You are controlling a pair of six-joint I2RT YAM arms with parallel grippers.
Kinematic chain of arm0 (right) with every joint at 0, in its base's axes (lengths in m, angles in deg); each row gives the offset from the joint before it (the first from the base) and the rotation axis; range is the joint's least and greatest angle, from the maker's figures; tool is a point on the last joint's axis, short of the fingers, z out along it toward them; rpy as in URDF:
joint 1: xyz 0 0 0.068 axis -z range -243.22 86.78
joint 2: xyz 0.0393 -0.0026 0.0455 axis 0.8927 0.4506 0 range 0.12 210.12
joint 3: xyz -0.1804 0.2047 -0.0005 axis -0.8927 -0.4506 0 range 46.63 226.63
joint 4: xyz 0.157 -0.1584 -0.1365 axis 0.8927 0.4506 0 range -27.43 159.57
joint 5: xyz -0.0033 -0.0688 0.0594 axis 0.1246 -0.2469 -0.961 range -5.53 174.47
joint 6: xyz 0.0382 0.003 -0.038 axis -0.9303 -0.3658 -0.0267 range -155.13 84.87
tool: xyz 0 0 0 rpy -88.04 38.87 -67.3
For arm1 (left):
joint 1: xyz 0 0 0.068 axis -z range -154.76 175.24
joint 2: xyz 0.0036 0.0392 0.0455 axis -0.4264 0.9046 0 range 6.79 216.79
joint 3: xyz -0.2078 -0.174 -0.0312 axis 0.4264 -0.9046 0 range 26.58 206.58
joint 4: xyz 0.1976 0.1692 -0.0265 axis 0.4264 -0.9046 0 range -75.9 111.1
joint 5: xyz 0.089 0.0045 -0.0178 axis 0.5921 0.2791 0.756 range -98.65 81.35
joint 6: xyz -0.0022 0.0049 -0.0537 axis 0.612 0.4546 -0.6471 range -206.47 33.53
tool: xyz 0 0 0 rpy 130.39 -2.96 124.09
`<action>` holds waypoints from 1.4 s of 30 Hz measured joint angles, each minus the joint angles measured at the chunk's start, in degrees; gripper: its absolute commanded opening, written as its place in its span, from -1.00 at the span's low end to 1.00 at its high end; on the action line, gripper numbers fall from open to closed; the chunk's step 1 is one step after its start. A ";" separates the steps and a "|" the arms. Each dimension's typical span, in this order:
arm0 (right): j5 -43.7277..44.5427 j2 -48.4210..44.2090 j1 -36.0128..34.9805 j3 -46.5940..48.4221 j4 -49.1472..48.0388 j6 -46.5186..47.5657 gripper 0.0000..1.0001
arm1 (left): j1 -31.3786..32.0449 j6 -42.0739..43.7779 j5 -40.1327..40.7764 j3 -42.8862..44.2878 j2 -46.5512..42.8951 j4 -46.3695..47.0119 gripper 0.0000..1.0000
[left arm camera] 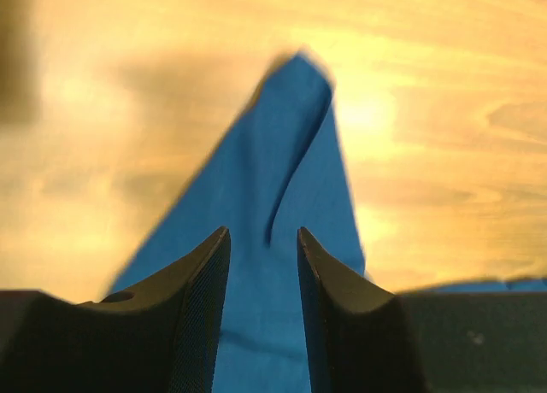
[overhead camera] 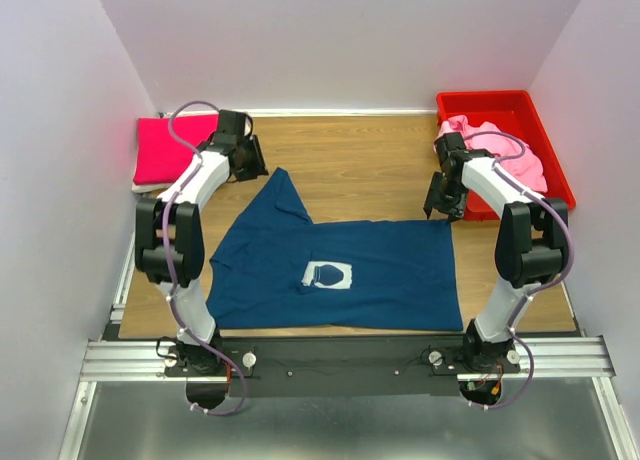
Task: Fold and stack the t-shirts
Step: Fold the tshirt
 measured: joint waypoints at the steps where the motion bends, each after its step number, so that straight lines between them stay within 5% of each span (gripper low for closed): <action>1: 0.76 0.44 0.04 -0.28 -0.42 -0.13 0.13 | 0.17 0.61 -0.13 2.05 1.88 0.26 -0.10; 13: 6.25 1.51 0.37 -3.52 -5.68 -2.12 0.08 | 0.79 3.85 -3.82 13.60 14.86 10.12 -0.11; 22: 7.04 2.62 0.39 -4.35 -7.06 -3.72 0.08 | 2.54 4.37 0.44 26.01 26.62 5.79 -0.10; 42: 7.15 2.62 0.76 -5.70 -7.74 -6.05 0.09 | 4.46 4.39 9.33 25.64 27.23 -1.62 -0.10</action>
